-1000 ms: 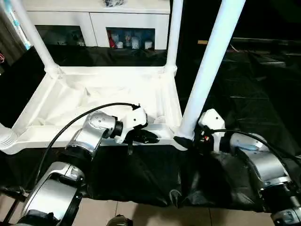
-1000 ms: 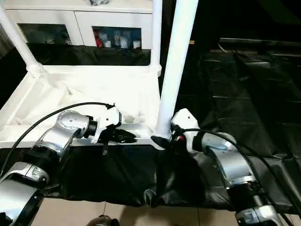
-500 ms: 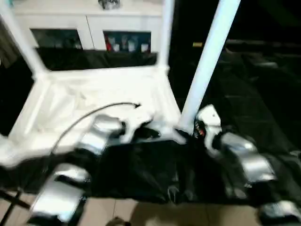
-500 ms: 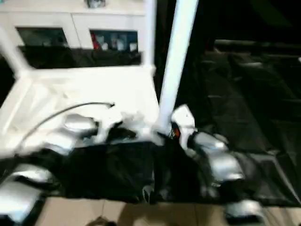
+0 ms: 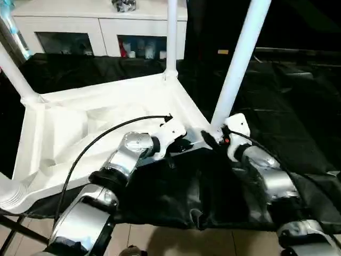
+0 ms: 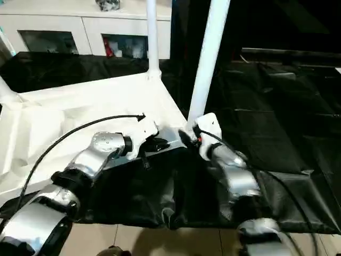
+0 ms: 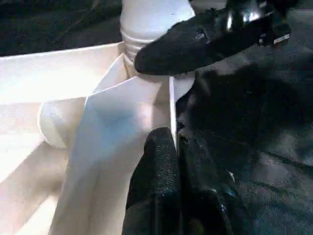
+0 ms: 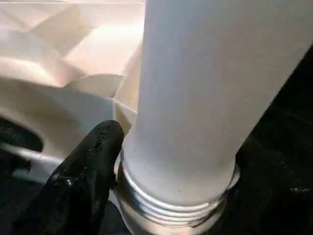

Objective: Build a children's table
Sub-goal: Rotate leg to tighten

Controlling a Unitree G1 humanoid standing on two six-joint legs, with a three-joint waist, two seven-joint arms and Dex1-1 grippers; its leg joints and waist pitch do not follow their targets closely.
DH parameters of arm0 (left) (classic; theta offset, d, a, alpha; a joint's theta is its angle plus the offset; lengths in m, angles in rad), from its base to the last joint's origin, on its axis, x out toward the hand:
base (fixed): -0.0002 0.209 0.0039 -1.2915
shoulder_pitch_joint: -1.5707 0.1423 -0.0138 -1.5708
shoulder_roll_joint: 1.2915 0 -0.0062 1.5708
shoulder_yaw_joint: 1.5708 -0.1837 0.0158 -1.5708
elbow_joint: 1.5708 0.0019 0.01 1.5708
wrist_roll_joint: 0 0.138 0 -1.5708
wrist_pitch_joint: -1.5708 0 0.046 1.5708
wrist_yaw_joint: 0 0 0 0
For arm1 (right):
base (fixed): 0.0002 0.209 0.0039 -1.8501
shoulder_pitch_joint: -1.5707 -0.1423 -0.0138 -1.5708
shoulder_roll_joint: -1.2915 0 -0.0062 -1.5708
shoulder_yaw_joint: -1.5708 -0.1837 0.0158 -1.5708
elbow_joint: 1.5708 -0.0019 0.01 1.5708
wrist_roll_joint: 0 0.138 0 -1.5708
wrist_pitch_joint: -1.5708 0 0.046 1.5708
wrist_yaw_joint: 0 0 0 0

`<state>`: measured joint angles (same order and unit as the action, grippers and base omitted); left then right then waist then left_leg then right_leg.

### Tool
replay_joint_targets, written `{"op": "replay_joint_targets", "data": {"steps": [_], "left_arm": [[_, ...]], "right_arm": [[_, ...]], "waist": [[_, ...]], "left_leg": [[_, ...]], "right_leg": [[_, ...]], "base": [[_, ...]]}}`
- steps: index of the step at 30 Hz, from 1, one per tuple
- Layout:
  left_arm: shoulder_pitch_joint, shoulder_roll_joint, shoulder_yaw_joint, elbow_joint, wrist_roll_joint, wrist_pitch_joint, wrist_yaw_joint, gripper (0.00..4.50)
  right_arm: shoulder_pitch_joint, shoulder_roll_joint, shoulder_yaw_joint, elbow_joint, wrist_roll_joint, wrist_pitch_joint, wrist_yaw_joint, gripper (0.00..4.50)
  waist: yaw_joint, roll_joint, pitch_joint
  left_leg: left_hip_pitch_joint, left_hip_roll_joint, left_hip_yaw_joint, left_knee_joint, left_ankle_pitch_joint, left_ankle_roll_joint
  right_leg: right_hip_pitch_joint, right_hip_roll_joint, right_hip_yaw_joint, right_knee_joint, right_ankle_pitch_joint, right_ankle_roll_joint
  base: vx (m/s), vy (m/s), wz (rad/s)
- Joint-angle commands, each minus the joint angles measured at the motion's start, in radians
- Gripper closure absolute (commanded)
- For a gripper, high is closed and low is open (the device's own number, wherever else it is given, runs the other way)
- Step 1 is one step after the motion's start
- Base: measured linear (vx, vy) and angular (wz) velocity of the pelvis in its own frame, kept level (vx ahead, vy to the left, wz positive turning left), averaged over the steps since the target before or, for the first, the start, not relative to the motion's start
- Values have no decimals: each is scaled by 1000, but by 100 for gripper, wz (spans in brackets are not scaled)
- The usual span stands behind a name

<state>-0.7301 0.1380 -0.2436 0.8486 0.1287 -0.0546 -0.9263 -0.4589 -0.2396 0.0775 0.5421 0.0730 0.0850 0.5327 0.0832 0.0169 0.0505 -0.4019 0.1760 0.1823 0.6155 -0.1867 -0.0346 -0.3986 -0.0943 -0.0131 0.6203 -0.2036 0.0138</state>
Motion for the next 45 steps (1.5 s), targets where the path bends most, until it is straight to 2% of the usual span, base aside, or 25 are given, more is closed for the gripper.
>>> {"op": "replay_joint_targets", "data": {"steps": [1, 3, 4, 6, 10, 14, 16, 21, 25, 29, 31, 33, 35, 37, 39, 41, 42, 43, 45], "left_arm": [[21, -14, -30, -40, -38, -50, -83, 450], [42, 26, -30, -59, -55, -63, -159, 450], [48, 38, -28, -66, -66, -68, -195, 450], [55, 59, -21, -78, -89, -67, -247, 450], [62, 85, -10, -106, -134, -48, -331, 450], [73, 126, -9, -141, -167, -18, -444, 450], [74, 146, -14, -148, -179, 0, -499, 450], [70, 168, -19, -159, -193, 29, -562, 450], [72, 174, -22, -165, -193, 37, -576, 450], [73, 174, -21, -167, -192, 37, -570, 450], [75, 168, -15, -162, -185, 28, -539, 450], [66, 152, -7, -133, -152, 4, -444, 450], [43, 128, 1, -88, -112, 11, -312, 450], [22, 92, 19, -55, -102, 30, -207, 450], [11, 73, 25, -40, -93, 31, -148, 450], [-17, 27, 24, -5, -63, 44, -20, 450], [-17, 27, 24, -5, -63, 44, -20, 450], [-26, 10, 25, 7, -54, 48, 26, 450], [-47, -37, 26, 29, -42, 57, 113, 450]], "right_arm": [[12, 3, 47, -52, 33, 2, 91, 68], [42, -57, 57, -85, 50, -9, 207, 68], [51, -75, 57, -96, 57, -11, 245, 68], [68, -106, 59, -119, 78, -4, 312, 68], [92, -150, 73, -158, 102, 2, 418, 68], [112, -193, 98, -194, 121, 9, 514, 68], [115, -205, 106, -202, 123, 20, 546, 68], [117, -222, 124, -219, 129, 33, 608, 111], [119, -226, 137, -230, 130, 39, 625, 137], [123, -221, 144, -235, 128, 42, 628, 167], [125, -207, 142, -231, 127, 44, 613, 172], [122, -180, 132, -211, 116, 44, 560, 175], [96, -129, 109, -143, 73, 26, 420, 175], [64, -73, 78, -67, 51, 27, 283, 176], [49, -44, 65, -33, 47, 22, 229, 176], [9, 25, 45, 37, 37, 28, 98, 177], [9, 25, 45, 37, 37, 28, 98, 177], [-4, 48, 40, 59, 32, 31, 52, 177], [-45, 106, 32, 114, 17, 37, -58, 177]], "waist": [[-3, -13, -72], [3, -15, -73], [6, -12, -74], [9, -13, -72], [9, -11, -67], [9, -11, -65], [10, -15, -64], [11, -13, -66], [12, -14, -68], [12, -15, -66], [12, -14, -66], [11, -15, -66], [6, -18, -64], [-2, -17, -62], [-4, -16, -61], [-6, -17, -63], [-9, -16, -64], [-9, -18, -64], [-11, -15, -66]], "left_leg": [[24, 42, -12, -78, -111, 82], [27, 44, -10, -75, -95, 105], [27, 46, -9, -74, -84, 116], [28, 47, -7, -75, -100, 118], [31, 52, -5, -82, -168, 95], [33, 54, -3, -86, -188, 82], [33, 55, 0, -87, -193, 78], [33, 56, 3, -86, -175, 68], [32, 55, 4, -82, -145, 80], [32, 55, 4, -83, -154, 77], [32, 56, 4, -84, -154, 73], [33, 55, 4, -83, -158, 70], [34, 55, 5, -85, -173, 62], [37, 51, 1, -91, -222, 18], [36, 50, -1, -94, -242, 3], [36, 50, -2, -95, -234, -4], [35, 49, -2, -95, -224, -5], [34, 48, -1, -94, -218, 0], [33, 47, 0, -91, -194, 8]], "right_leg": [[44, -44, 15, -58, 37, -252], [47, -45, 15, -56, 70, -264], [46, -44, 15, -54, 91, -274], [45, -43, 13, -54, 76, -283], [40, -43, 13, -62, -22, -286], [37, -47, 14, -66, -68, -282], [35, -46, 15, -68, -90, -276], [35, -46, 14, -64, -73, -276], [36, -46, 14, -59, -27, -282], [35, -46, 14, -61, -44, -282], [35, -46, 14, -62, -49, -281], [34, -46, 15, -62, -51, -279], [29, -46, 16, -66, -78, -274], [27, -50, 16, -76, -181, -253], [26, -50, 18, -82, -221, -236], [28, -48, 17, -80, -205, -225], [28, -46, 17, -79, -182, -223], [31, -46, 16, -80, -168, -221], [31, -45, 17, -76, -126, -225]], "base": [[0, 0, 0], [0, 0, 0], [0, 0, 0], [0, 0, 0], [0, 0, 0], [0, 0, 0], [0, 0, 0], [0, 0, 0], [0, 0, 0], [0, 0, 0], [0, 0, 0], [0, 0, 0], [0, 0, 0], [0, 0, 0], [0, 0, 0], [0, 0, 0], [0, 0, 0], [0, 0, 0], [0, 0, 0]]}}
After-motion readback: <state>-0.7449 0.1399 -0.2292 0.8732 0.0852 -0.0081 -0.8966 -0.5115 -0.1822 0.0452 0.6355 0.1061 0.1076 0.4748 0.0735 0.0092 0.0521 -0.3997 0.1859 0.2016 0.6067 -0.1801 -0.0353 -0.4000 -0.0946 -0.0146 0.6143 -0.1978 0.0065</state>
